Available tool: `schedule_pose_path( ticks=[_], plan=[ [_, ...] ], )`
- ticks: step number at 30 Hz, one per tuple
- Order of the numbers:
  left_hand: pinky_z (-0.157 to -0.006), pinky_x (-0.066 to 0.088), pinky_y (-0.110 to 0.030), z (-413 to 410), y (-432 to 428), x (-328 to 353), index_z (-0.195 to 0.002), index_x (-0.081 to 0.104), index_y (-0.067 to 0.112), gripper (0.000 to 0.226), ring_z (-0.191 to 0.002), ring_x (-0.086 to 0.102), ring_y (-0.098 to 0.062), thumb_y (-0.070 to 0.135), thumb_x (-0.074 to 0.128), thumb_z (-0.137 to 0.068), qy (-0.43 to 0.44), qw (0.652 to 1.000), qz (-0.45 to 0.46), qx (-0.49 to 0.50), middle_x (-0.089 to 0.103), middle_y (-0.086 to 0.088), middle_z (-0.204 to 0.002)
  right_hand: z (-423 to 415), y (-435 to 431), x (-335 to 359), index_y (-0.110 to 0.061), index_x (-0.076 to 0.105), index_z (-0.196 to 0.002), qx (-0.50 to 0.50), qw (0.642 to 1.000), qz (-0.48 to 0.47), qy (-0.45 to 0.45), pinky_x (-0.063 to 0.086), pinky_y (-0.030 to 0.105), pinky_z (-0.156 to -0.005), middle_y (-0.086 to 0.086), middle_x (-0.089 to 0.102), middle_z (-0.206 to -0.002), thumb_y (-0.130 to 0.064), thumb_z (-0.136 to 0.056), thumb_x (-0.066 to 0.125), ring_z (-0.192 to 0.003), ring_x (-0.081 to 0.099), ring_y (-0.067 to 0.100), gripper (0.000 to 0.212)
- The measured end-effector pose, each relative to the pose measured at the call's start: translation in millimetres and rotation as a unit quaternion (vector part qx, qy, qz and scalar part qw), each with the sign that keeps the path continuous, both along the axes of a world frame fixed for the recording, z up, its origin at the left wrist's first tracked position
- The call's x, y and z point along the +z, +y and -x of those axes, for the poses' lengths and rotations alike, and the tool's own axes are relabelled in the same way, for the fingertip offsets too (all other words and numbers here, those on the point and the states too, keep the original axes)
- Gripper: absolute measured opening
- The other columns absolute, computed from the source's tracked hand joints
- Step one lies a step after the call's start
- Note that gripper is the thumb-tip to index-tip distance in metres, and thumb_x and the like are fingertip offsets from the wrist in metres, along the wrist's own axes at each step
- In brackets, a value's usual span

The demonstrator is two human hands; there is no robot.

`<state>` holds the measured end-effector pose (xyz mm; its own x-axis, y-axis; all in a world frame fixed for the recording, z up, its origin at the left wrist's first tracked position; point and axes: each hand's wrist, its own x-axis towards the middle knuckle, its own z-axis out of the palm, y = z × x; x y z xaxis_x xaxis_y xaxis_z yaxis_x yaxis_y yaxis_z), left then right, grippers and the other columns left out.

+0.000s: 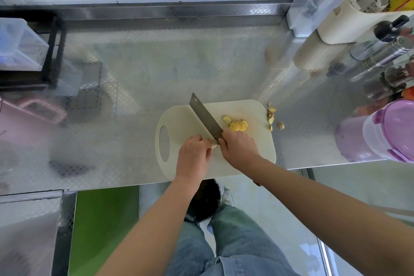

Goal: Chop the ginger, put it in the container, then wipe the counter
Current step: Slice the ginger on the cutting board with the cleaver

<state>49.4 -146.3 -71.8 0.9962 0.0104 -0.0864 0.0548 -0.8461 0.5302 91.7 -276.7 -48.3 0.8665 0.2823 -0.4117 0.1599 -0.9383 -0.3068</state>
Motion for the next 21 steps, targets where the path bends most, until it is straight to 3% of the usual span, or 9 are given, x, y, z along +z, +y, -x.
schedule_pose_path(
  ticks=[3,7,11,16,21],
  plan=[
    [-0.059,0.045,-0.035,0.4,-1.4,1.9,-0.086,0.074,0.013,0.011,-0.067,0.056,-0.027,0.007,0.075,-0.076,0.006,1.000,-0.006,0.004,0.059,-0.007,-0.073,-0.1,-6.4,1.0,-0.010,0.047,-0.102,0.027,1.000,-0.001,0.007,0.036,0.034,-0.063,0.008,0.052,-0.082,-0.027,-0.099,0.037,-0.078,0.055,0.033,0.020],
    [-0.064,0.047,-0.037,-0.2,-2.2,3.3,-0.092,0.075,0.015,0.015,-0.071,0.057,-0.027,0.008,0.072,-0.080,0.010,1.000,-0.005,0.003,0.059,-0.007,-0.076,11.3,-23.4,-0.4,-0.010,0.046,-0.102,0.055,0.998,0.021,0.011,0.033,0.034,-0.061,0.006,0.044,-0.076,-0.025,-0.099,0.036,-0.070,0.046,0.030,0.018],
    [-0.062,0.043,-0.035,-0.6,-1.8,2.0,-0.088,0.074,0.012,0.011,-0.070,0.056,-0.028,0.007,0.071,-0.079,0.006,1.000,-0.011,0.002,0.058,-0.008,-0.075,13.6,-21.2,0.1,-0.010,0.044,-0.103,0.065,0.997,0.045,0.004,0.033,0.034,-0.060,0.002,0.037,-0.069,-0.021,-0.098,0.035,-0.068,0.045,0.028,0.015],
    [-0.055,0.044,-0.035,1.1,-2.3,-1.7,-0.085,0.075,0.013,0.016,-0.063,0.055,-0.028,0.002,0.074,-0.073,-0.005,1.000,-0.009,0.001,0.056,-0.007,-0.069,12.4,-10.8,-5.7,-0.011,0.044,-0.107,0.041,0.998,0.046,0.002,0.035,0.034,-0.060,0.003,0.043,-0.074,-0.019,-0.098,0.036,-0.069,0.046,0.027,0.014],
    [-0.054,0.046,-0.037,1.7,-1.1,-4.7,-0.078,0.070,0.007,0.006,-0.064,0.056,-0.029,0.005,0.074,-0.074,0.004,1.000,-0.023,-0.001,0.056,-0.007,-0.069,12.7,-11.8,-6.1,-0.011,0.045,-0.099,-0.017,1.000,0.008,0.010,0.032,0.033,-0.062,0.005,0.045,-0.078,-0.027,-0.100,0.037,-0.071,0.043,0.027,0.018]
  ],
)
